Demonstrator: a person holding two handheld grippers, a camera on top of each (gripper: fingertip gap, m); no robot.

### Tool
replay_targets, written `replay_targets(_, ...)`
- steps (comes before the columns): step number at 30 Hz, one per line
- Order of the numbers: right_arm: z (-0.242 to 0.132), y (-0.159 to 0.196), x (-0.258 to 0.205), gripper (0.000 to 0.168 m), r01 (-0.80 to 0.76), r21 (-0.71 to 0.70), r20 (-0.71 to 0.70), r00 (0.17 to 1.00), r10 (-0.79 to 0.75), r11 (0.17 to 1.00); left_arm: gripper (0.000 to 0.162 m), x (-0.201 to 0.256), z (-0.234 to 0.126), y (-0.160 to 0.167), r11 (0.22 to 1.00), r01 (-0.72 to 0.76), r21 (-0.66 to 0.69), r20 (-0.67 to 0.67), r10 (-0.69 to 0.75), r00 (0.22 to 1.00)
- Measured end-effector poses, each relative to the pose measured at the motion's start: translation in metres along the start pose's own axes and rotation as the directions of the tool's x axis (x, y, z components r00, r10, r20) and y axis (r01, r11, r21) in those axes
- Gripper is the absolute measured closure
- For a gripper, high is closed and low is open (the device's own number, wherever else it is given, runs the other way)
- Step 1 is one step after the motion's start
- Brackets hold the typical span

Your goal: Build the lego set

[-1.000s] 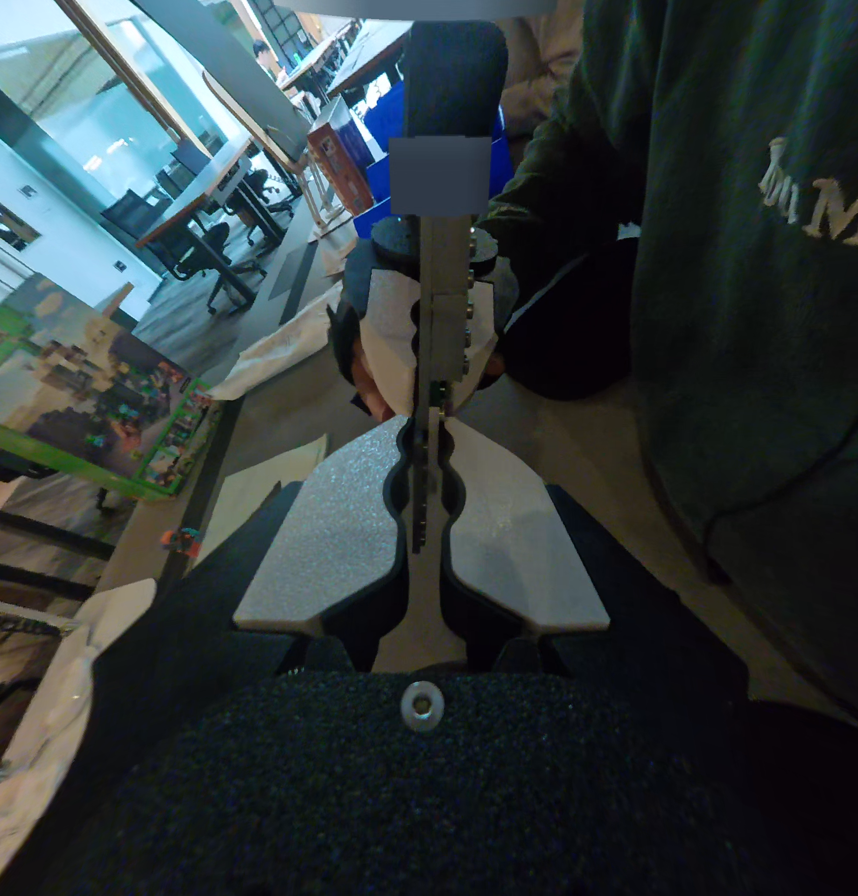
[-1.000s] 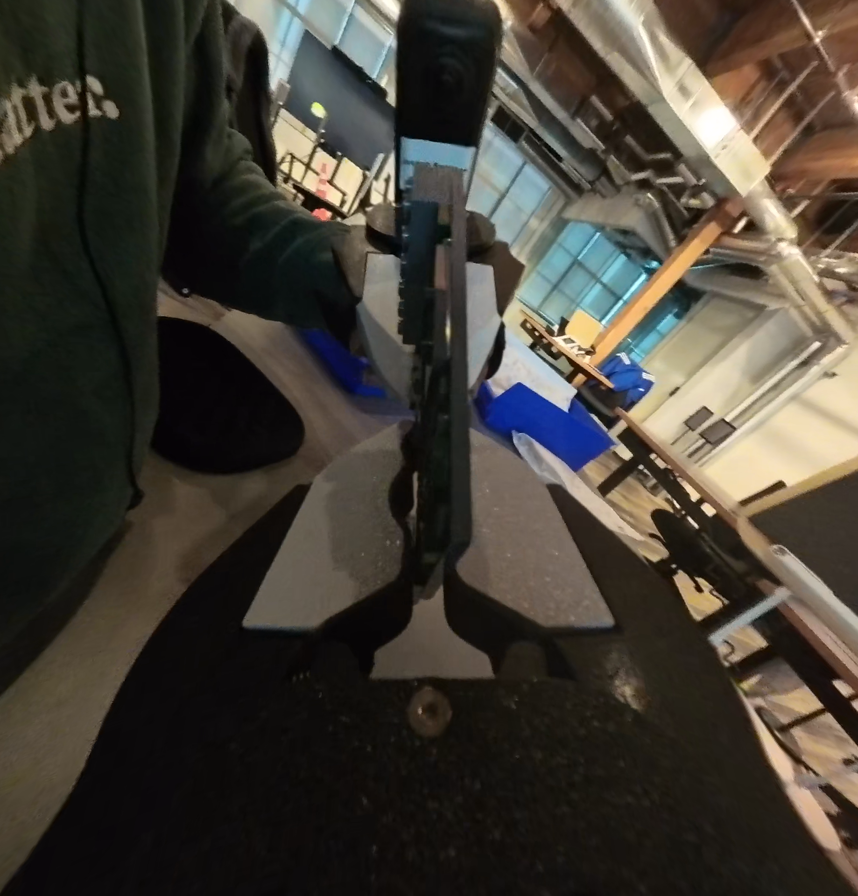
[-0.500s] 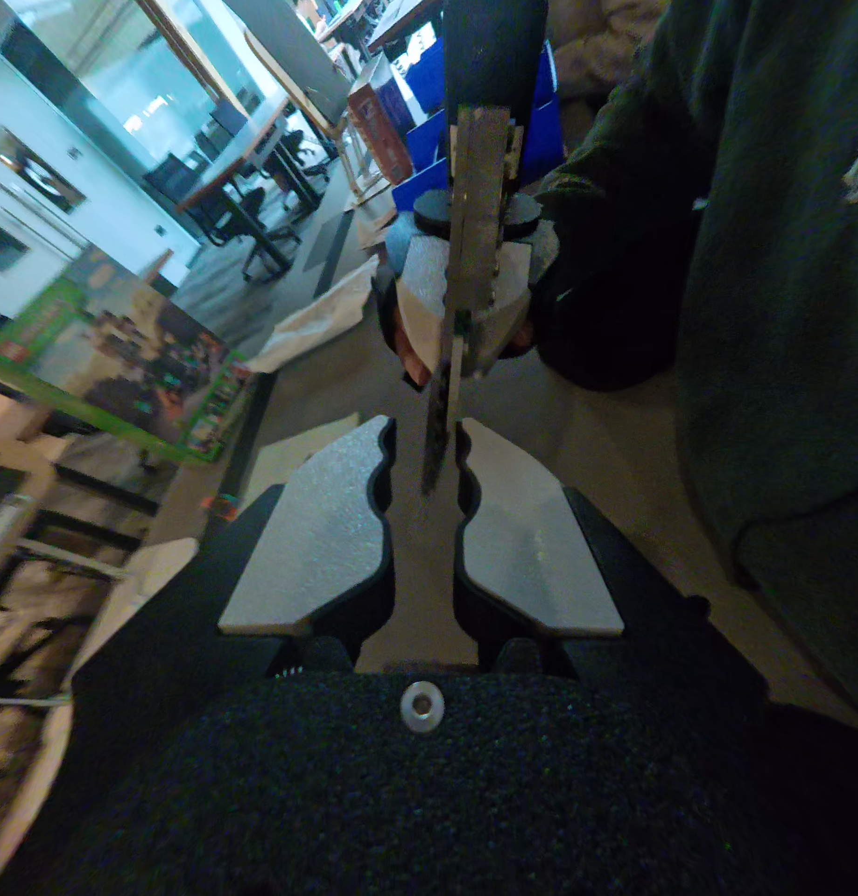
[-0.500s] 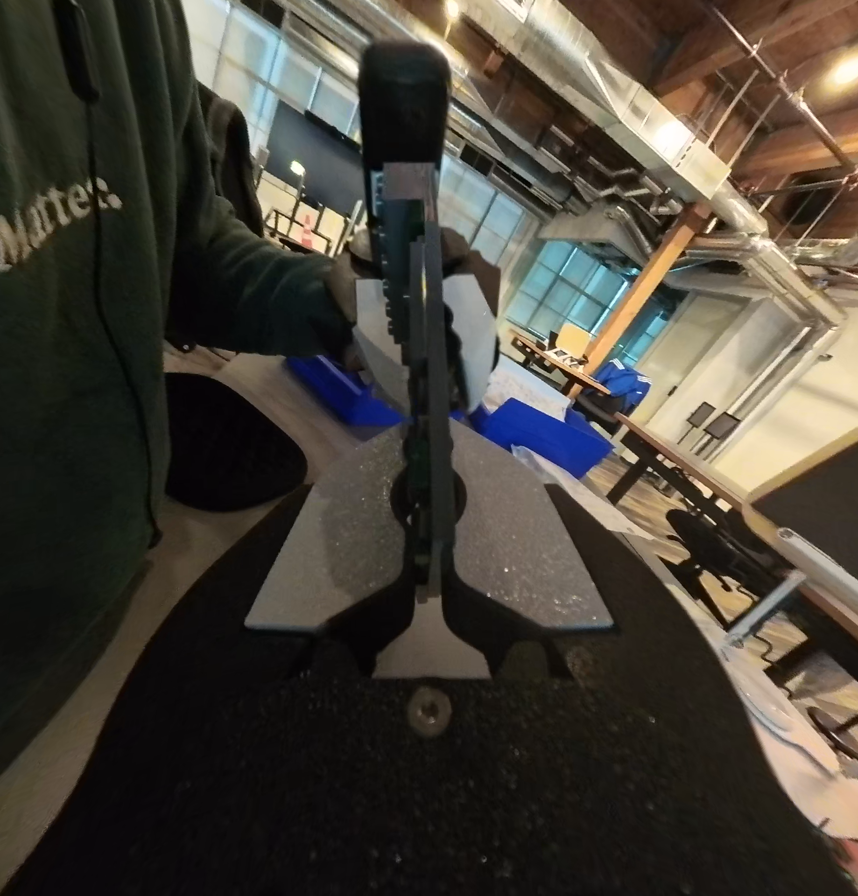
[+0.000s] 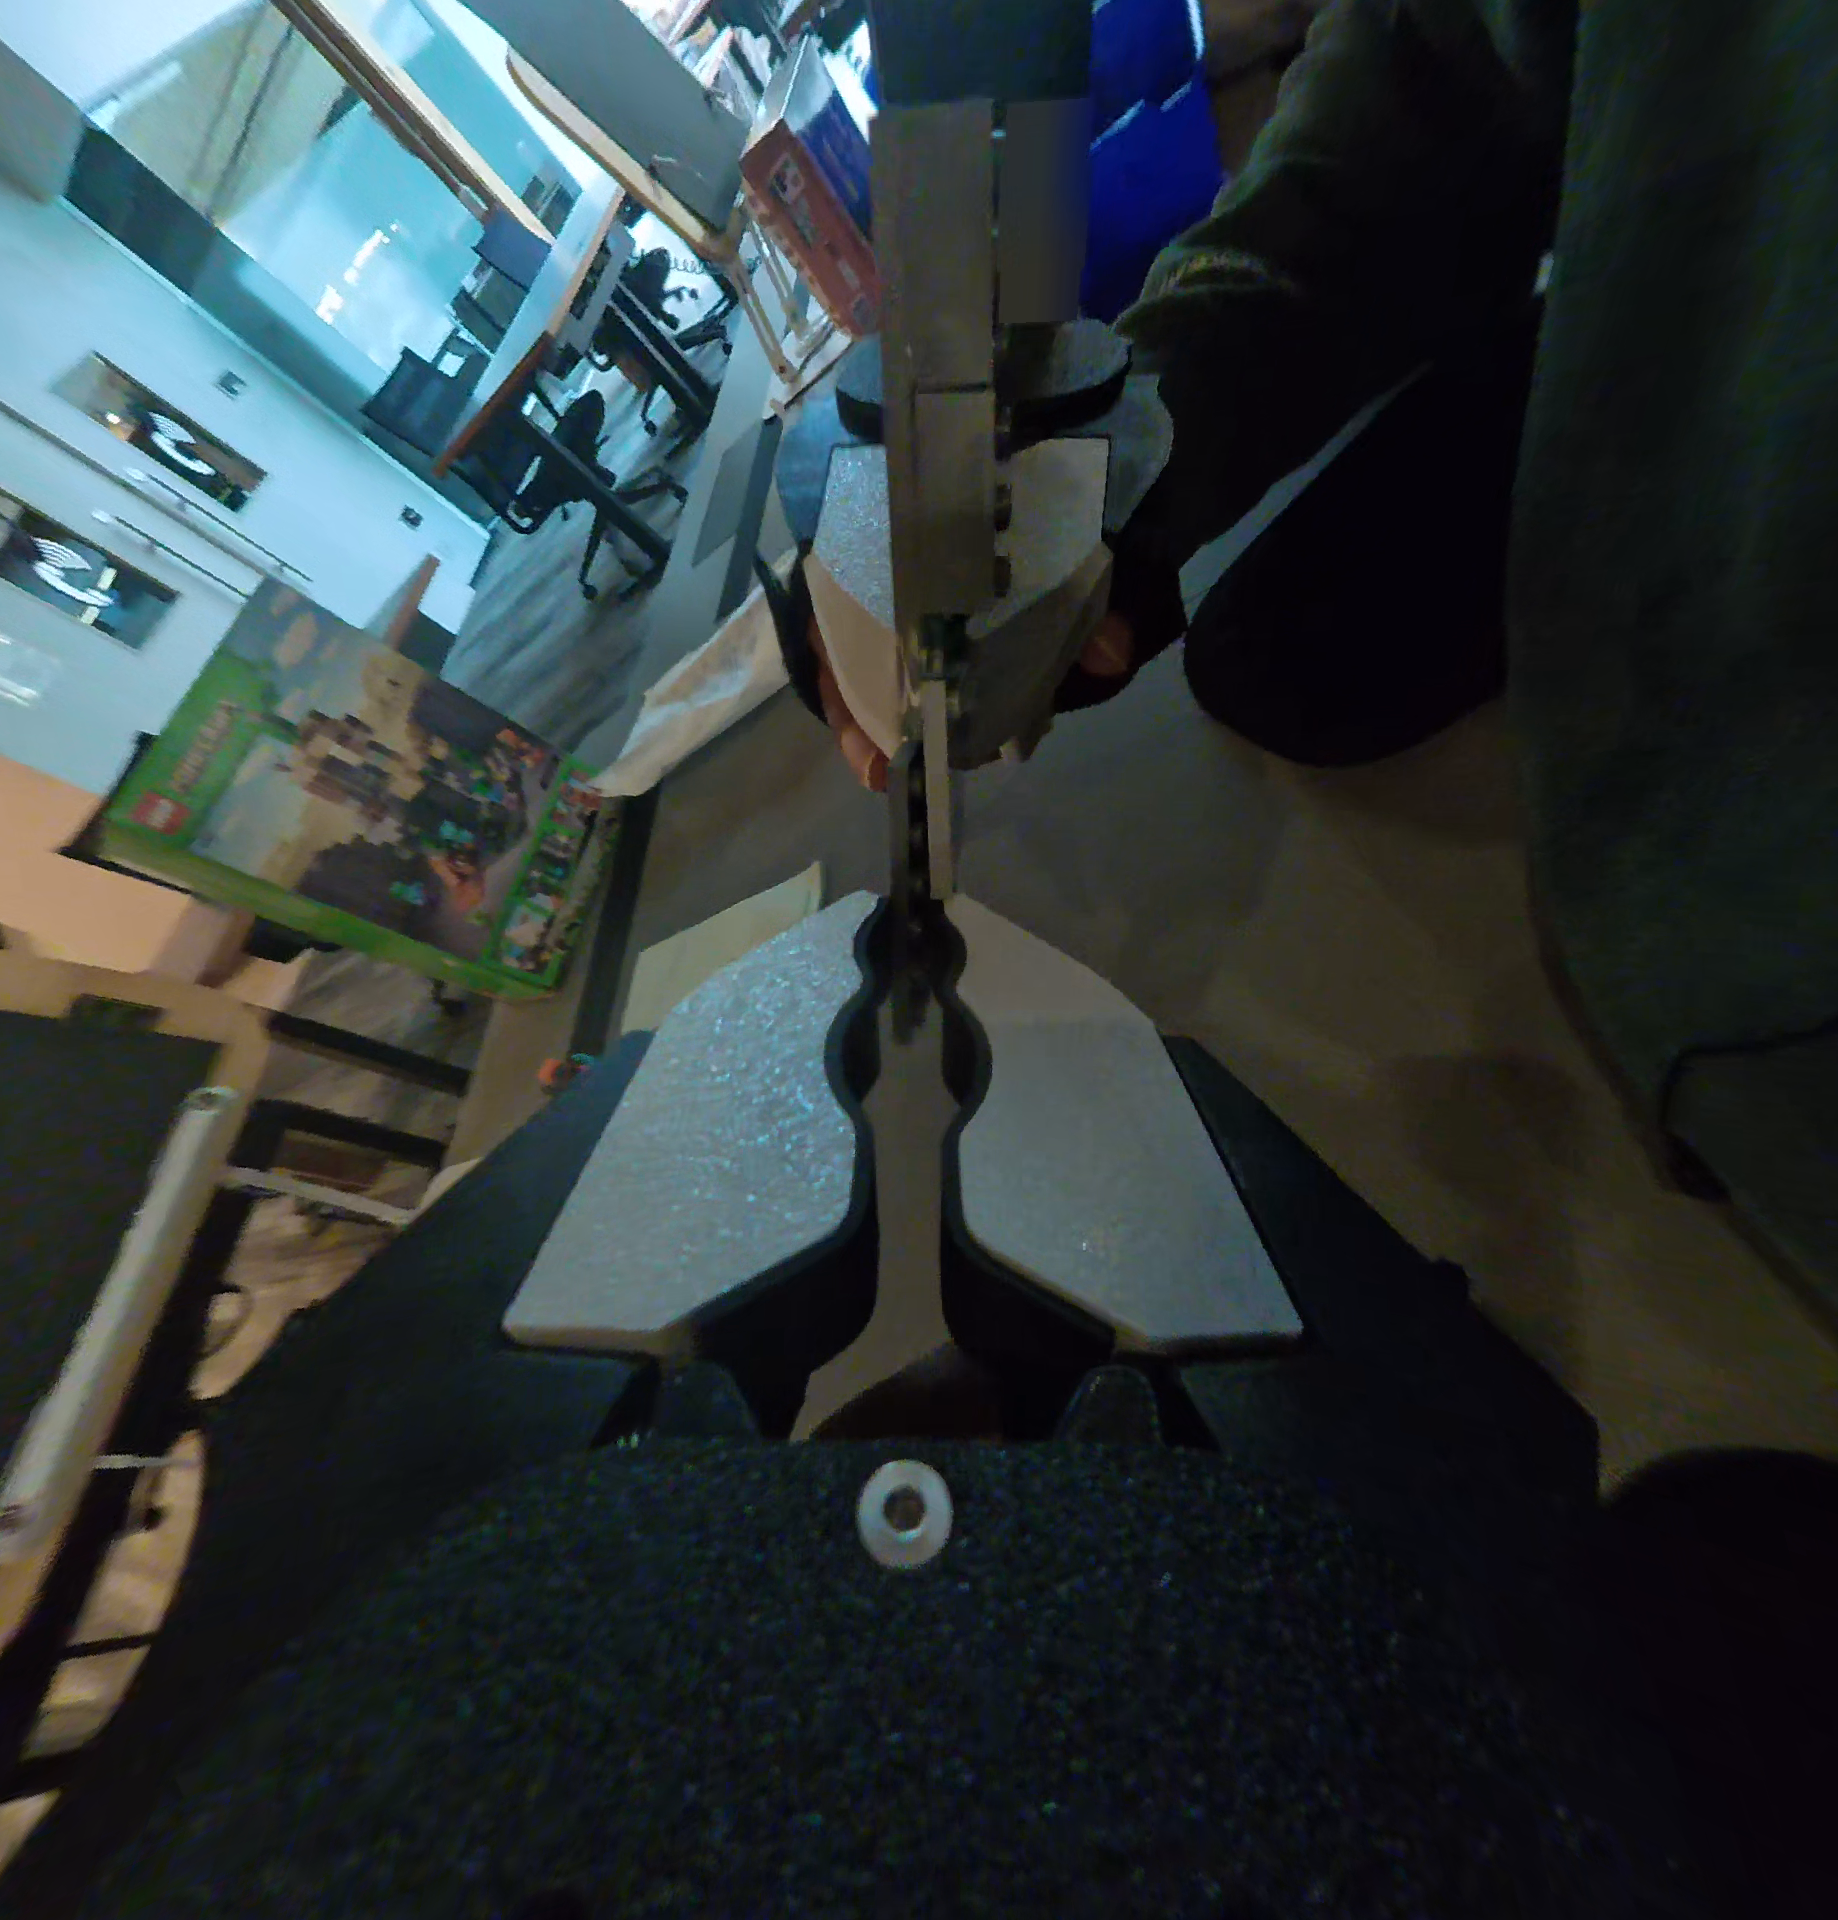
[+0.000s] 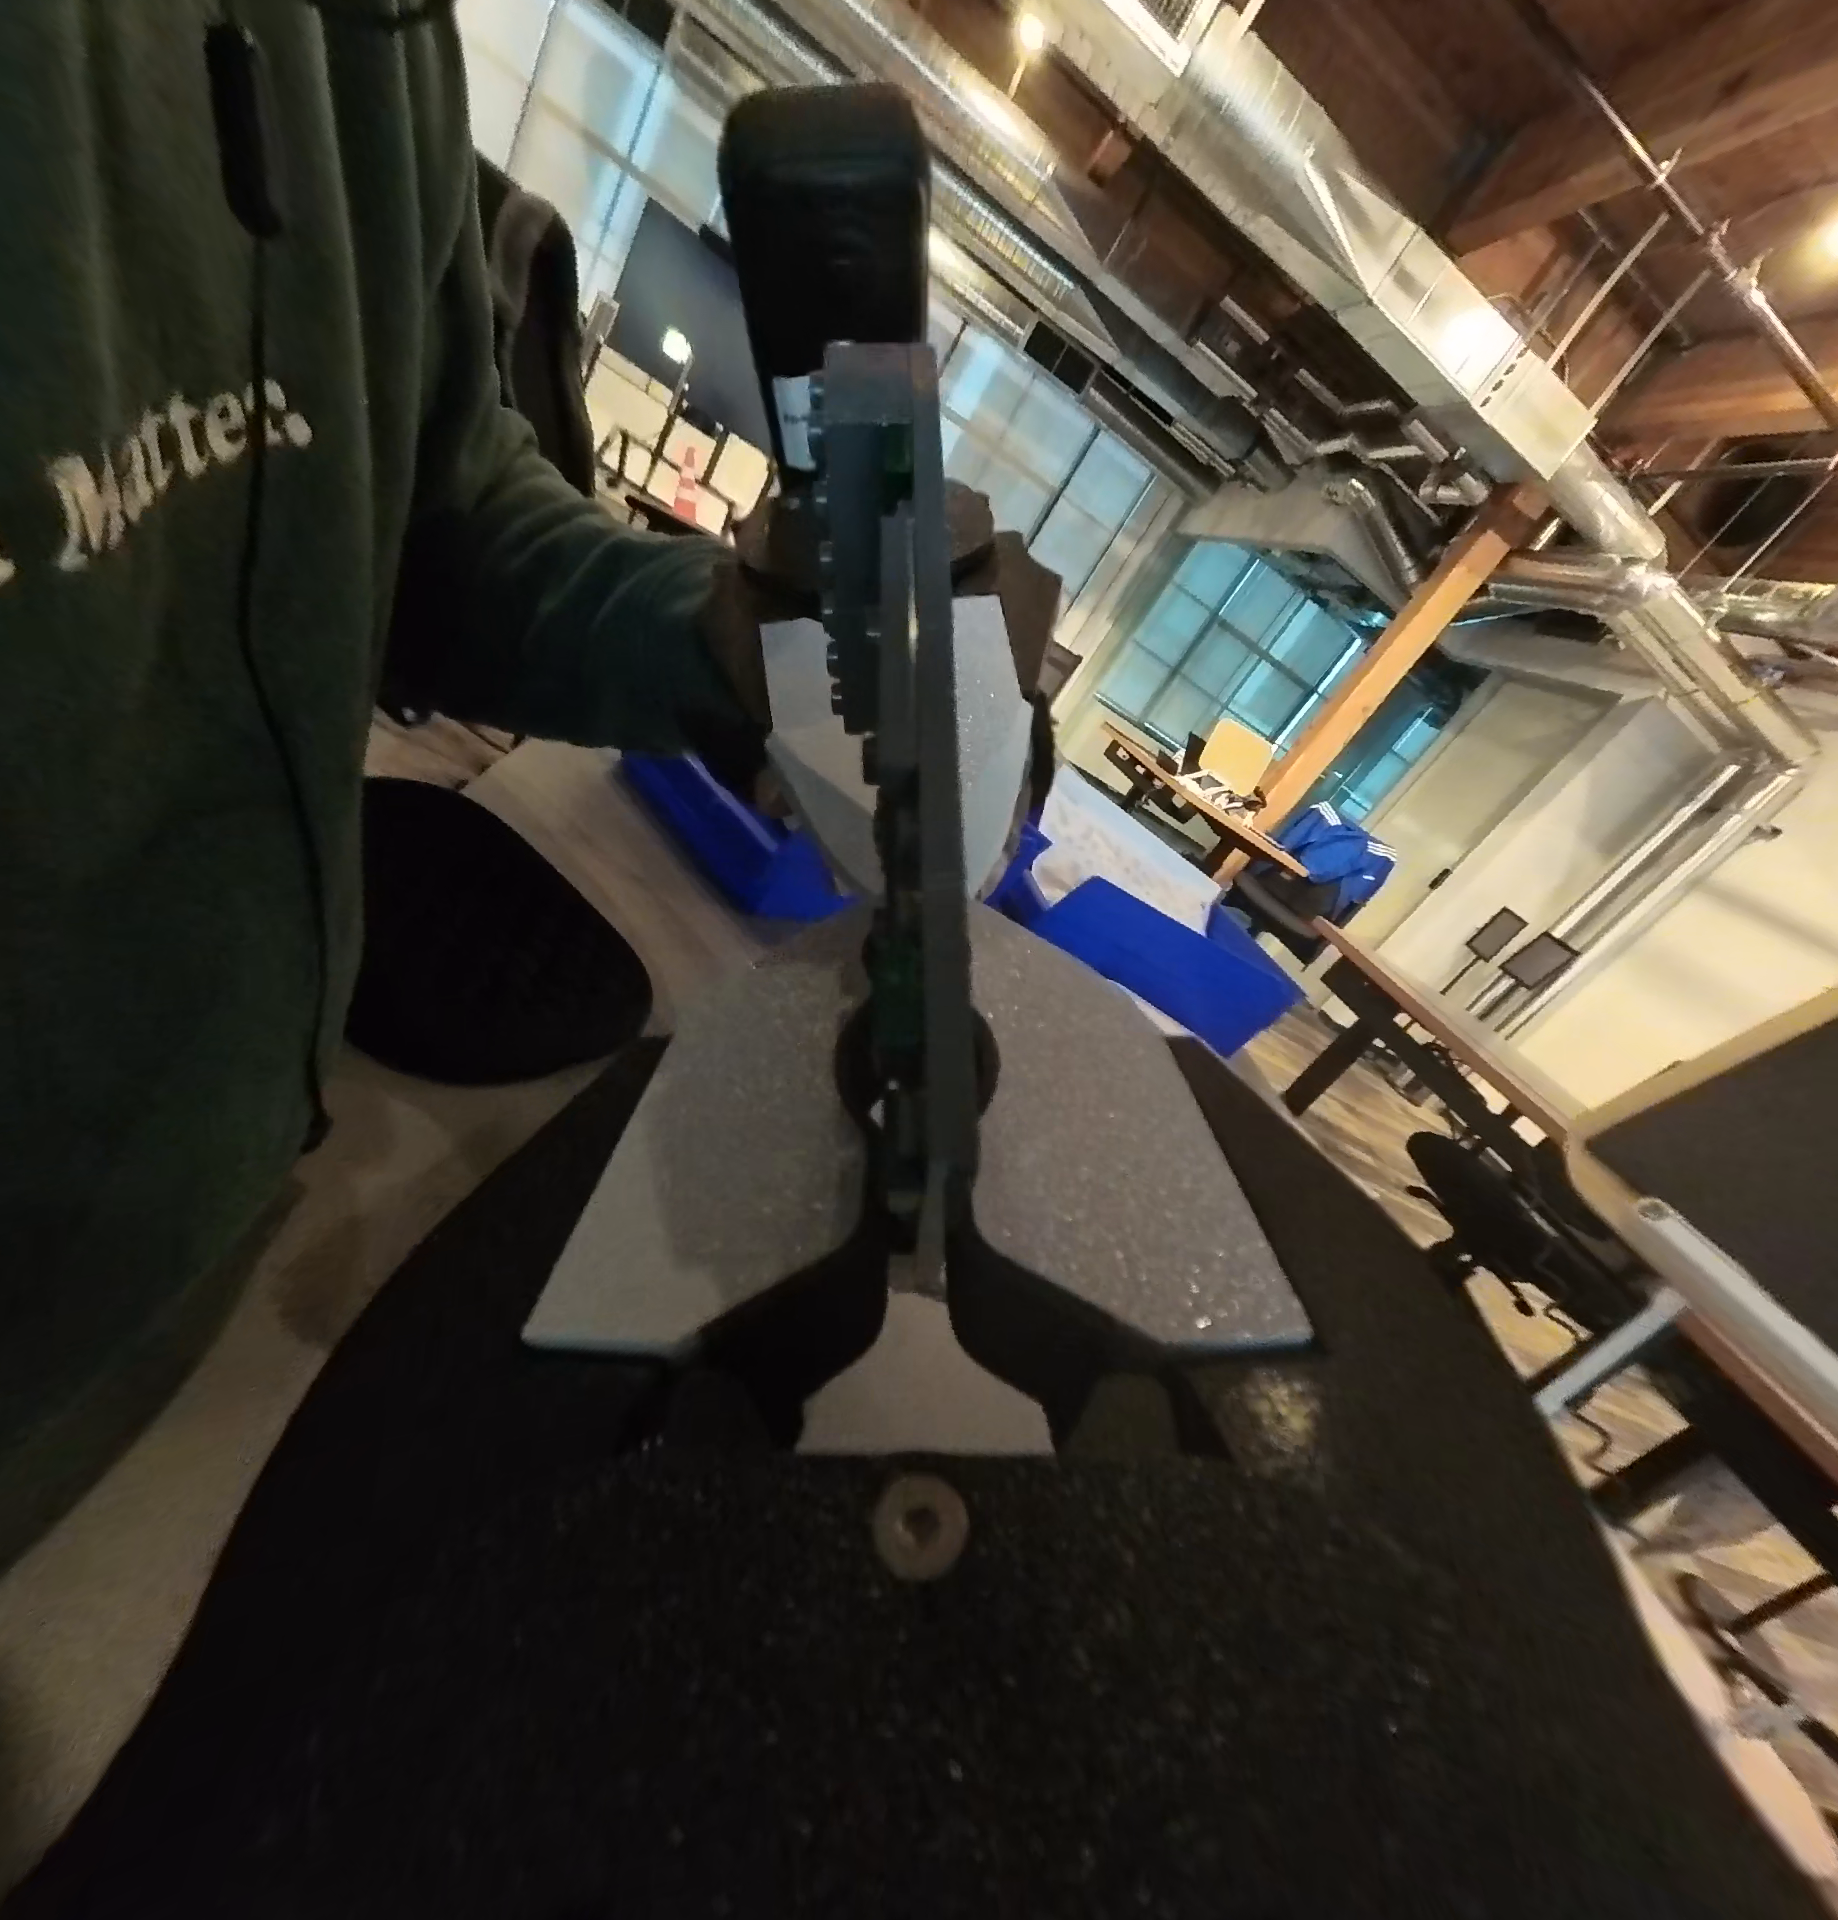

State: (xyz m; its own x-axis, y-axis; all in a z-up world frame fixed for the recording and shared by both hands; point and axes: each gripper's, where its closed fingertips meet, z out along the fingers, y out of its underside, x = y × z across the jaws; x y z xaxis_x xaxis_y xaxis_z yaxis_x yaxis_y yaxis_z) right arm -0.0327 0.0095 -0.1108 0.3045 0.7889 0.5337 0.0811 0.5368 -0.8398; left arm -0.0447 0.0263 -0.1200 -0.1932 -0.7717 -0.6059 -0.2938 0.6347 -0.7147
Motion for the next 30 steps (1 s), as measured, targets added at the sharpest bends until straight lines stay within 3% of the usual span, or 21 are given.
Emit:
replay_targets(7, 0.001, 0.003, -0.003, 0.163, 0.005, -0.022, 0.007, 1.000, -0.005, 1.000, 0.156, 0.002, -0.002, 0.003, 0.997, -0.072, -0.038, 0.041, 0.074, 0.996)
replay_targets(17, 0.000, 0.010, -0.012, 0.163, -0.062, -0.032, 0.054, 0.996, 0.064, 0.998, 0.155, 0.014, -0.002, 0.008, 0.999, -0.040, -0.009, -0.019, 0.040, 0.999)
replay_targets(30, -0.006, 0.007, -0.007, 0.163, -0.102, -0.001, 0.048, 0.994, 0.102, 0.995, 0.155, 0.007, -0.002, 0.017, 0.998, -0.043, -0.039, 0.028, 0.044, 0.999)
